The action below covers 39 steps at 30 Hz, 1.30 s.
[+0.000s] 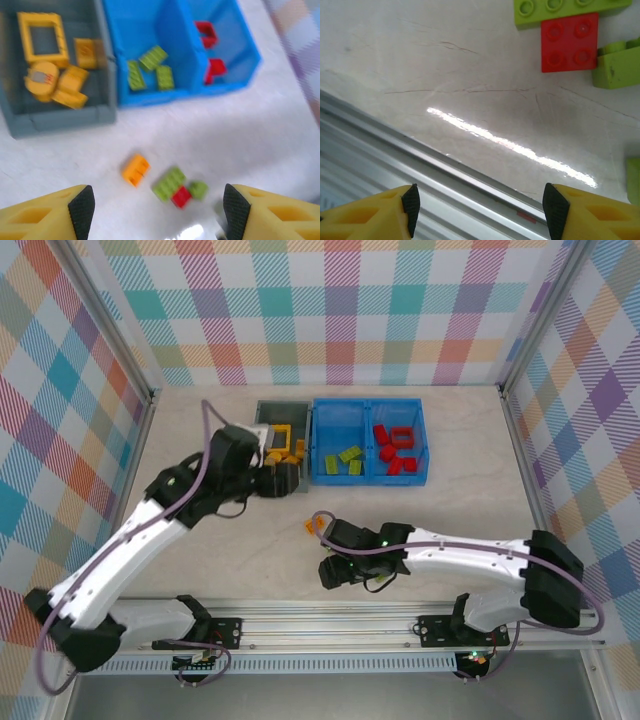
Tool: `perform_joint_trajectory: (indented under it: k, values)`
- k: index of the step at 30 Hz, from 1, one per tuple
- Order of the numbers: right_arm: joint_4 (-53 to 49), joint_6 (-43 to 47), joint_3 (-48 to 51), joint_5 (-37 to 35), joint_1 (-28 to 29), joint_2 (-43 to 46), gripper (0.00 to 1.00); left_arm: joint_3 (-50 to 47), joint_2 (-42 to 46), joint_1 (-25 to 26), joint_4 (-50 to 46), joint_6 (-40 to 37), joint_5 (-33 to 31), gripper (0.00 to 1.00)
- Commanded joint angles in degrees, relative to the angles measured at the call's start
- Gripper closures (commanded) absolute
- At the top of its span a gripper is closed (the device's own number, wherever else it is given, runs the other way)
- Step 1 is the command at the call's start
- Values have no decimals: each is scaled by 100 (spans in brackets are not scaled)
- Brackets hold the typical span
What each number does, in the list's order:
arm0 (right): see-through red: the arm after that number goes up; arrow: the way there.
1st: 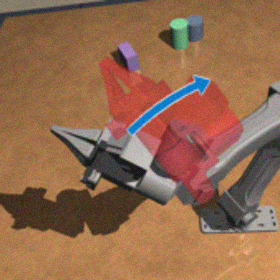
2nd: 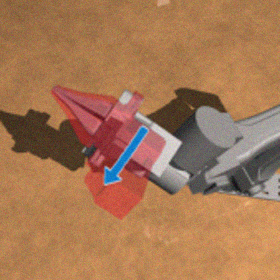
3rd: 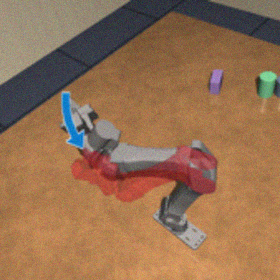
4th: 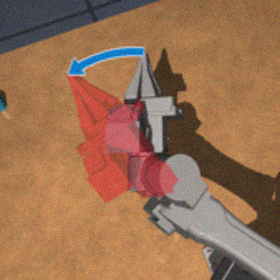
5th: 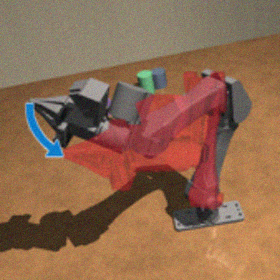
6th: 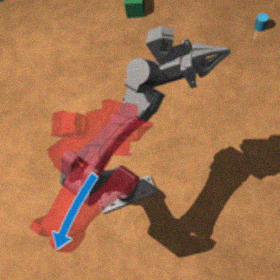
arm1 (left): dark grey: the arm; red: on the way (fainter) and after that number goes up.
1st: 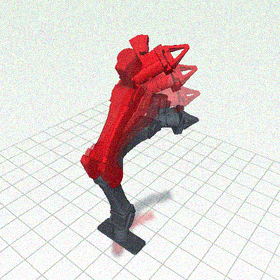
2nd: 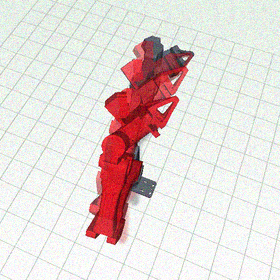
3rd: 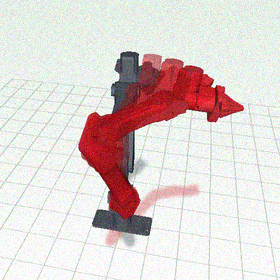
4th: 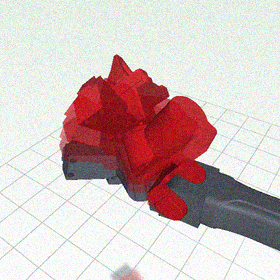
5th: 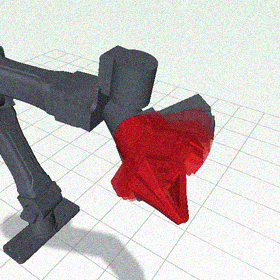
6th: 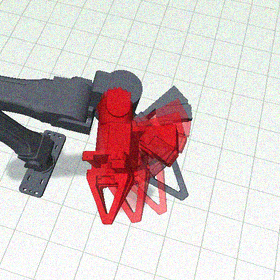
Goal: Sort the legos into containers by color
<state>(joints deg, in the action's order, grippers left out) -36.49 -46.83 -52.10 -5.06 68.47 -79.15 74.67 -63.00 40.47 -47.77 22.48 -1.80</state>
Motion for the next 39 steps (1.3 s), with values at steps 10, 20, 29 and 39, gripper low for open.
perform_joint_trajectory:
  k: [10, 20, 29, 39]
  values:
    - [836, 228, 43, 268, -643, -970, 28, -1418, 2216, 156, -864, 451, 783, 30]
    - [668, 805, -168, -40, -949, -1461, 27, -1227, 2110, 161, -789, 485, 860, 30]
    - [813, 1322, -500, -118, -1032, -1827, 23, -1270, 2125, 160, -716, 563, 844, 30]
    - [810, 1372, -482, -127, -1024, -2021, 33, -1429, 2187, 159, -637, 633, 865, 30]
